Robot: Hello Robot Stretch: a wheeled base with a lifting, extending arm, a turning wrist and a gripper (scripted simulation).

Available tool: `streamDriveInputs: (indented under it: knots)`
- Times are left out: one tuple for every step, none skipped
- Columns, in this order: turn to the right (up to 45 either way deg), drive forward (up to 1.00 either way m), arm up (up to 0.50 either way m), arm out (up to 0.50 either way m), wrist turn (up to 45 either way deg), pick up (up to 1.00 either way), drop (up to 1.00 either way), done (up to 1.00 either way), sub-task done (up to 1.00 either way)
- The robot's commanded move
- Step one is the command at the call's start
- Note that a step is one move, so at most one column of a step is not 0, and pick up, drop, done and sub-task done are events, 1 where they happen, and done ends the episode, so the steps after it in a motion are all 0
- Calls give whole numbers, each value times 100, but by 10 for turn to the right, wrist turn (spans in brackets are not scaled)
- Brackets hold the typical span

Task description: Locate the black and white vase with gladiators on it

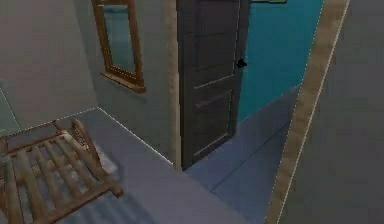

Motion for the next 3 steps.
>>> streamDriveInputs:
  knots:
    - [0, 100, 0, 0, 0, 0, 0, 0, 0]
    - [450, 0, 0, 0, 0, 0, 0, 0, 0]
    - [90, 0, 0, 0, 0, 0, 0, 0, 0]
